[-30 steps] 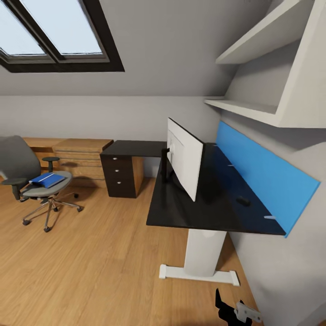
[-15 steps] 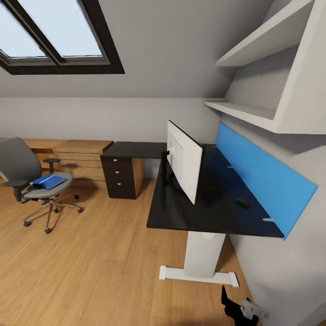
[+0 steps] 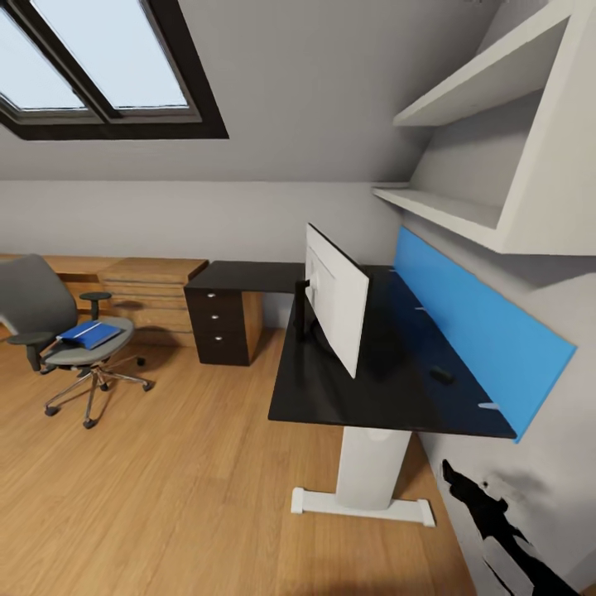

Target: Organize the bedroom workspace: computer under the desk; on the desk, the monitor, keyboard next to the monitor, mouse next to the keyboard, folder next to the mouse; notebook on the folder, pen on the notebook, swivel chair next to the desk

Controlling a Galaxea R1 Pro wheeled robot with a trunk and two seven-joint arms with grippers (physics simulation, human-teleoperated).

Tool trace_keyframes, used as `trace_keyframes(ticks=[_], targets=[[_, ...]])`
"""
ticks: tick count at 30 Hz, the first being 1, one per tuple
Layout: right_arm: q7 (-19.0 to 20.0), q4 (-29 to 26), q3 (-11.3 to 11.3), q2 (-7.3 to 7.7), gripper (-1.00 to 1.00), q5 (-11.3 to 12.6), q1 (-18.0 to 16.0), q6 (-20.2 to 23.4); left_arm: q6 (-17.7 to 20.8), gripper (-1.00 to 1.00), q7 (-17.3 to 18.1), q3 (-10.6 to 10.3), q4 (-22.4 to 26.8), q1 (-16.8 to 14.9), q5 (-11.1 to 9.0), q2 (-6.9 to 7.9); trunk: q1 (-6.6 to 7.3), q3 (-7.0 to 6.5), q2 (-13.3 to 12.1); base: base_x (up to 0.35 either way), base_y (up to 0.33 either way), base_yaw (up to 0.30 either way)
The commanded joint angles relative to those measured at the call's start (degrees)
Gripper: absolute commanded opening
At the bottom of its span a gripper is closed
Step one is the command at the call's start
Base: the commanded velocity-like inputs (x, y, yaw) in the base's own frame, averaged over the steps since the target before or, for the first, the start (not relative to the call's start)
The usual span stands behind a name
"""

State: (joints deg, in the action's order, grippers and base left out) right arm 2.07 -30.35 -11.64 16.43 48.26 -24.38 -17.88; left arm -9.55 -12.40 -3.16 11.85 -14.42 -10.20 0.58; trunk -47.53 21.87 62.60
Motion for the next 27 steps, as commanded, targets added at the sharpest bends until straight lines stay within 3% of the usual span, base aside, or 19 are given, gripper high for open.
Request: trace_keyframes(ticks=[1, 4, 6, 7, 9, 10, 13, 17, 19, 21, 27], targets=[[-2.29, -2.10, -0.38, 0.45, 1.00, 0.65, -0.05, 0.83, -0.22, 1.00, -0.17, -0.35, -0.04, -0.03, -0.52, 0.02, 0.22, -0.12, -0.38, 0.000, 0.000, 0.000], [-15.71, -13.36, -0.48, 1.50, 1.00, -0.63, -0.05, 6.17, -0.51, 1.00, -0.17, -0.34, -0.05, -0.04, -0.52, 0.03, 0.88, -0.66, -1.58, 0.000, 0.000, 0.000], [-20.60, -17.47, -0.55, 1.64, 1.00, -2.27, -0.06, 8.44, -1.01, 1.00, -0.17, -0.33, -0.06, -0.06, -0.52, 0.04, 1.32, -1.02, -2.38, 0.000, 0.000, 0.000], [-24.55, -20.54, -0.59, 1.69, 1.00, -4.68, -0.06, 10.75, -1.79, 1.00, -0.17, -0.31, -0.06, -0.07, -0.49, 0.04, 1.54, -1.20, -2.78, 0.000, 0.000, 0.000], [-27.26, -22.69, -0.60, 1.67, 1.00, -7.52, -0.06, 12.80, -2.70, 1.00, -0.17, -0.31, -0.07, -0.07, -0.45, 0.04, 1.98, -1.56, -3.59, 0.000, 0.000, 0.000], [-28.93, -24.17, -0.59, 1.61, 1.00, -10.32, -0.06, 14.31, -3.61, 1.00, -0.17, -0.33, -0.07, -0.06, -0.41, 0.04, 2.20, -1.74, -3.99, 0.000, 0.000, 0.000], [-30.22, -25.43, -0.71, 1.54, 1.00, -13.61, -0.06, 15.59, -4.63, 1.00, -0.17, -0.36, -0.07, -0.04, -0.38, 0.00, 2.20, -1.74, -3.99, 0.000, 0.000, 0.000], [-28.79, -26.28, -1.64, -0.39, 1.00, -18.65, 0.13, 13.49, -6.42, 1.00, -0.10, -0.49, -0.07, -0.04, -0.28, -0.04, 2.20, -1.74, -3.99, 0.000, 0.000, 0.000], [-28.49, -26.31, -1.87, -0.73, 1.00, -20.04, 0.17, 12.76, -6.78, 1.00, -0.12, -0.51, -0.07, -0.02, -0.27, -0.05, 2.20, -1.74, -3.99, 0.000, 0.000, 0.000], [-28.30, -26.33, -2.04, -0.97, 1.00, -21.37, 0.19, 12.25, -7.00, 1.00, -0.16, -0.53, -0.07, -0.04, -0.26, -0.05, 2.20, -1.74, -3.99, 0.034, -0.020, 0.000], [-28.24, -26.27, -2.08, -1.11, 1.00, -22.10, 0.20, 11.03, -7.05, 1.00, -0.24, -0.48, -0.14, -0.03, -0.27, -0.02, 2.20, -1.74, -3.99, 0.183, -0.105, 0.000]])
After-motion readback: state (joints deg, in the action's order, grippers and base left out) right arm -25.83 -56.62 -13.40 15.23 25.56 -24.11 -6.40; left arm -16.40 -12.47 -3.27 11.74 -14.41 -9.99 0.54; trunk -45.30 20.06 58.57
